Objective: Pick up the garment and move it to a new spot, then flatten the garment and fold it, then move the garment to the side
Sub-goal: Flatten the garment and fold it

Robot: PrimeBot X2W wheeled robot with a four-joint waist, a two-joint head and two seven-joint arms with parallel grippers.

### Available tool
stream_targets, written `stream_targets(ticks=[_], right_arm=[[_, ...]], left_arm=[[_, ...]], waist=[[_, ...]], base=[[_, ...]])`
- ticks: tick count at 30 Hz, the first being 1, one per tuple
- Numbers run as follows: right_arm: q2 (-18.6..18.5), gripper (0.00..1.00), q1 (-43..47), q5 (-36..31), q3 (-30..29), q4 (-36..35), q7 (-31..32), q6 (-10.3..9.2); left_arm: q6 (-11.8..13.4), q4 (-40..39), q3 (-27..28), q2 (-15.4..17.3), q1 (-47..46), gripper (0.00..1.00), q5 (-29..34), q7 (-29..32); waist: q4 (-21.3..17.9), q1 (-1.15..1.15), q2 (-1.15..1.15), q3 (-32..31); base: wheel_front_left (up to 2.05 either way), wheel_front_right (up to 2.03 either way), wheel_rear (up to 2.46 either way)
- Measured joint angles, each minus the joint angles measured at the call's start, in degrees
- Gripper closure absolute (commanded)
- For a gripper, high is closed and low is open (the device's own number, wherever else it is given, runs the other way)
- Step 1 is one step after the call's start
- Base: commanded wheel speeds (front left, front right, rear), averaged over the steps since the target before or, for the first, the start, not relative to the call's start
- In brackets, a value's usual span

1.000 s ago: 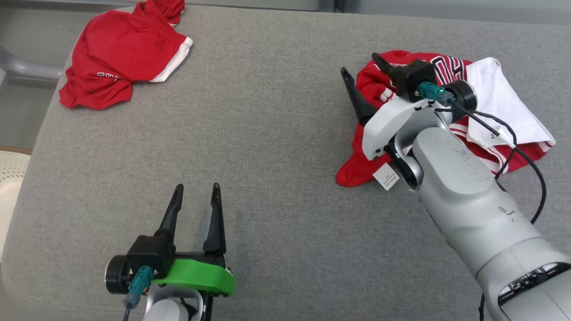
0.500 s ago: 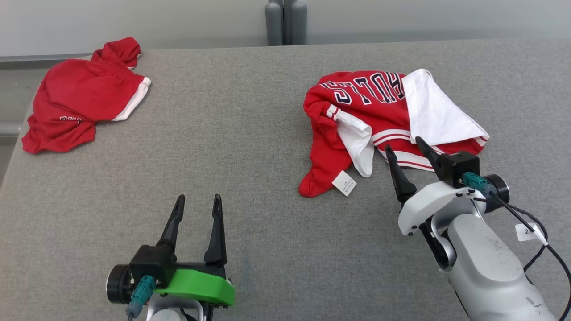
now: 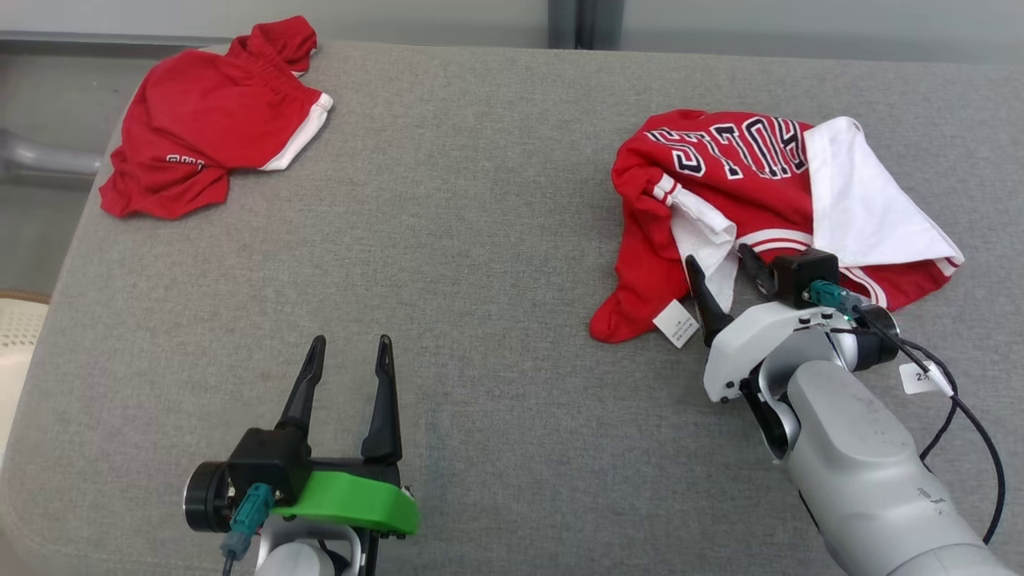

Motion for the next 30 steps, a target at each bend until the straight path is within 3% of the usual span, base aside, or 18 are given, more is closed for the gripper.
stream_targets(ticks=[2,3,4,6,7,15,30], right_arm=[[0.3,0.0,-1.2,1.1,0.8,2.4,0.0,0.0],[0.4,0.19,-1.7,1.4,0.9,3.1,0.0,0.0],[0.6,0.52,-2.2,2.0,1.1,3.8,0.0,0.0],[0.8,0.76,-3.1,3.4,1.2,5.1,0.0,0.0],[0.8,1.0,-3.2,3.9,1.4,5.6,0.0,0.0],[-1.4,1.0,-3.5,4.4,1.8,-0.4,0.0,0.0],[-11.7,1.0,8.2,-3.3,0.1,-16.2,0.1,0.0]], left_arm=[[0.0,0.0,0.0,0.0,-0.2,0.0,0.0,0.0],[0.0,-0.1,0.0,0.0,-0.3,0.0,0.0,0.0],[0.0,-0.1,0.1,0.0,-0.3,0.0,0.0,0.0],[0.0,-0.2,0.1,0.0,-0.3,0.0,0.0,0.0],[0.0,-0.2,0.1,0.0,-0.3,0.0,0.0,0.0],[0.4,-0.5,0.9,0.0,-0.5,0.0,0.0,0.0],[0.7,-0.7,1.5,0.0,0.6,0.0,-0.6,0.0]], waist=[[0.9,0.0,0.0,0.6],[1.2,0.0,0.0,0.8],[1.6,0.0,0.0,1.1],[2.0,0.0,0.0,1.7],[2.1,0.0,0.0,1.9],[0.8,0.0,0.0,2.0],[-7.3,0.0,0.0,-1.3]], base=[[0.0,0.0,0.0],[0.0,0.0,0.0],[0.0,0.0,0.0],[0.0,0.0,0.0],[0.0,0.0,0.0],[0.0,0.0,0.0],[0.0,0.0,0.0]])
